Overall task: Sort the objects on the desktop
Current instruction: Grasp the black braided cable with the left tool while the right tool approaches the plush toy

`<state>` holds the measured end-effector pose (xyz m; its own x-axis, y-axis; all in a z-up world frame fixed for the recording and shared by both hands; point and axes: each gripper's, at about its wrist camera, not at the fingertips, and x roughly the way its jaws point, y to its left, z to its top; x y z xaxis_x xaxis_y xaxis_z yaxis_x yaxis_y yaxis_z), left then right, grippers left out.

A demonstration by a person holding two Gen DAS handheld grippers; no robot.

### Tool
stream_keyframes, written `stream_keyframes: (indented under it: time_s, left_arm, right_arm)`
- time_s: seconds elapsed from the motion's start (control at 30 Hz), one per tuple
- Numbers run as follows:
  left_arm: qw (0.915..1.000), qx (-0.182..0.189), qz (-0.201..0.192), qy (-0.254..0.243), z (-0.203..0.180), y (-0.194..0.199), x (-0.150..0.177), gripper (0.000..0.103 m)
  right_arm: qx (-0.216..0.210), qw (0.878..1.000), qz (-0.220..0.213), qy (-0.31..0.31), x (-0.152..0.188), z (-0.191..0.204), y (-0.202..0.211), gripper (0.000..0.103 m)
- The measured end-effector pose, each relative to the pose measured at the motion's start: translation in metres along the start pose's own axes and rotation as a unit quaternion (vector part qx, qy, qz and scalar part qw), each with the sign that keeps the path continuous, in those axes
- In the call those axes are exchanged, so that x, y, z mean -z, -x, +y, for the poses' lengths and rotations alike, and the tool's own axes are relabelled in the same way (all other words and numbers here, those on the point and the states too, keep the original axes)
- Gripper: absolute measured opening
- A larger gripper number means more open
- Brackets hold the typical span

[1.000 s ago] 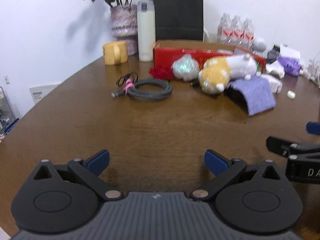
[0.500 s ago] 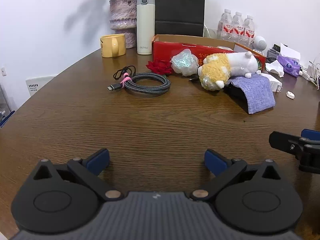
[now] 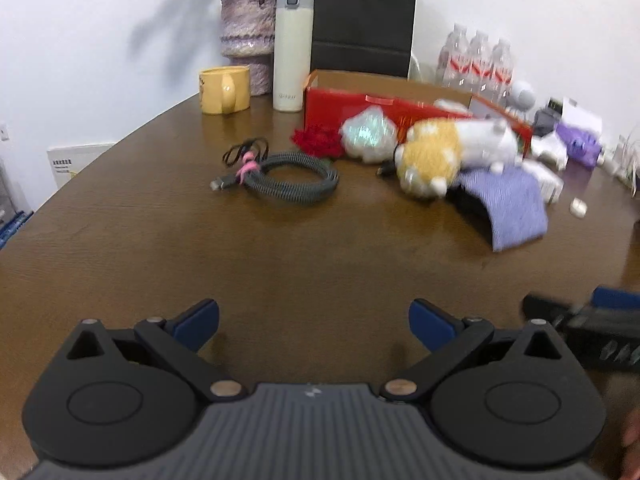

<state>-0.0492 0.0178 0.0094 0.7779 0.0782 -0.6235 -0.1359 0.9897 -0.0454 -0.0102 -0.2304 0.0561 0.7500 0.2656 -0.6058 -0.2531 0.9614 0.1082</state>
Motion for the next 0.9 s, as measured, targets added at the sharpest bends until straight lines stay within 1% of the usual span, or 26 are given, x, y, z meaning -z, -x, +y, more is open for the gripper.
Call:
stream_keyframes:
  time_s: [0.13, 0.23, 0.3, 0.33, 0.37, 0.43, 0.47, 0.5, 0.57, 0.63, 0.7, 0.73, 0.8, 0.83, 0.9]
  left_arm:
    - [1.0, 0.0, 0.0, 0.001, 0.005, -0.01, -0.018, 0.103]
    - [0.9998, 0.01, 0.004, 0.014, 0.015, -0.024, -0.034, 0.103]
    - [0.9995, 0.023, -0.006, 0.023, 0.022, -0.033, -0.046, 0.103]
    - [0.9993, 0.022, -0.01, 0.029, 0.025, -0.038, -0.054, 0.102]
    - [0.9992, 0.02, -0.016, 0.031, 0.029, -0.042, -0.061, 0.099]
    - [0.9991, 0.011, -0.031, 0.028, 0.036, -0.051, -0.075, 0.098]
    - [0.9992, 0.006, -0.035, 0.021, 0.041, -0.058, -0.083, 0.095]
    - [0.9992, 0.001, -0.036, 0.017, 0.045, -0.064, -0.088, 0.088]
    - [0.9994, -0.009, -0.026, 0.021, 0.056, -0.08, -0.1, 0.077]
    - [0.9996, 0.005, -0.011, 0.025, 0.065, -0.097, -0.107, 0.077]
    - [0.9997, 0.012, 0.006, 0.02, 0.069, -0.11, -0.11, 0.07]
    - [0.9996, 0.018, 0.012, 0.02, 0.07, -0.117, -0.111, 0.066]
    - [0.9992, 0.022, 0.022, 0.025, 0.071, -0.123, -0.111, 0.049]
    - [0.999, 0.027, 0.024, 0.026, 0.071, -0.127, -0.112, 0.047]
    - [0.9991, 0.027, 0.027, 0.019, 0.069, -0.134, -0.112, 0.041]
  right_arm:
    - [0.001, 1.0, 0.002, 0.012, -0.015, 0.004, -0.011, 0.103]
    - [0.0, 1.0, -0.015, 0.016, -0.03, 0.007, -0.016, 0.101]
    - [-0.014, 0.999, -0.035, 0.02, -0.041, 0.009, -0.018, 0.099]
    - [-0.021, 0.999, -0.041, 0.02, -0.046, 0.009, -0.02, 0.095]
    - [-0.025, 0.999, -0.043, 0.02, -0.051, 0.011, -0.022, 0.09]
    - [-0.029, 0.998, -0.051, 0.023, -0.061, 0.014, -0.026, 0.086]
    - [-0.028, 0.998, -0.058, 0.029, -0.065, 0.016, -0.028, 0.086]
    - [-0.023, 0.997, -0.064, 0.033, -0.07, 0.017, -0.03, 0.086]
    - [-0.009, 0.996, -0.075, 0.037, -0.081, 0.017, -0.035, 0.086]
    - [-0.001, 0.996, -0.082, 0.038, -0.095, 0.013, -0.04, 0.086]
    - [0.006, 0.997, -0.075, 0.033, -0.11, 0.007, -0.049, 0.086]
    - [0.002, 0.997, -0.07, 0.029, -0.115, 0.006, -0.053, 0.085]
    - [-0.021, 0.998, -0.055, 0.022, -0.121, 0.009, -0.056, 0.082]
    - [-0.044, 0.998, -0.047, 0.021, -0.12, 0.014, -0.058, 0.082]
    - [-0.085, 0.996, -0.031, 0.019, -0.114, 0.025, -0.064, 0.082]
